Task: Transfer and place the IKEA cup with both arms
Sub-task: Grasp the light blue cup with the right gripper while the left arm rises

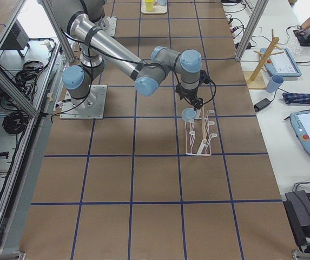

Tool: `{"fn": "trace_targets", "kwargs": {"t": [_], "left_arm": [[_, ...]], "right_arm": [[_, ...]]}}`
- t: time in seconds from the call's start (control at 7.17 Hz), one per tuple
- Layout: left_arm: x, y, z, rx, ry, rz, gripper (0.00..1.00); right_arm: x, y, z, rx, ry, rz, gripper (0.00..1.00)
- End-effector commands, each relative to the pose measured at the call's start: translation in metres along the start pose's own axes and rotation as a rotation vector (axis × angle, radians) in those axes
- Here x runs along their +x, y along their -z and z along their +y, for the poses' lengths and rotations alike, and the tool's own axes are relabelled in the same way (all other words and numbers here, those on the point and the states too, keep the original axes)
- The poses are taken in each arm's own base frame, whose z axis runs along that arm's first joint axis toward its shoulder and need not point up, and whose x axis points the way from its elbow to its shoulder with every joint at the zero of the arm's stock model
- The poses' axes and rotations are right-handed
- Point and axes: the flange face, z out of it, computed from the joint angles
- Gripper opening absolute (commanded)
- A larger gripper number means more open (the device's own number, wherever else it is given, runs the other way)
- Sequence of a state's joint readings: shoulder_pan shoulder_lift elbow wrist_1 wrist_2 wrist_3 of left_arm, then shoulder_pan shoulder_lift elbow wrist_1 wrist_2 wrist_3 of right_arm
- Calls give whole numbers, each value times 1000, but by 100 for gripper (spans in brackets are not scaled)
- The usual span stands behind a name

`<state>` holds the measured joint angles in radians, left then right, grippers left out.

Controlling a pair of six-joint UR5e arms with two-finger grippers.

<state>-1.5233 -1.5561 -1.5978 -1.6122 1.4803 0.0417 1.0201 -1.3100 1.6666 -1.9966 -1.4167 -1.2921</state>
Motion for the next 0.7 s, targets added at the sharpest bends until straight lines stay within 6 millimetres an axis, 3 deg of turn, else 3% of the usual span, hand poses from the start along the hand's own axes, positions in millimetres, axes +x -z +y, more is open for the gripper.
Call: {"fn": "trace_targets", "kwargs": {"t": [0.0, 0.28, 0.56], "left_arm": [[10, -10, -2, -15, -9, 118, 100], [18, -8, -9, 36, 4, 223, 100], [30, -30, -5, 21, 11, 368, 100]], "right_arm": [[12, -21, 9, 30, 5, -29, 100], [18, -32, 10, 45, 7, -30, 100], [21, -39, 11, 45, 5, -37, 100]]}}
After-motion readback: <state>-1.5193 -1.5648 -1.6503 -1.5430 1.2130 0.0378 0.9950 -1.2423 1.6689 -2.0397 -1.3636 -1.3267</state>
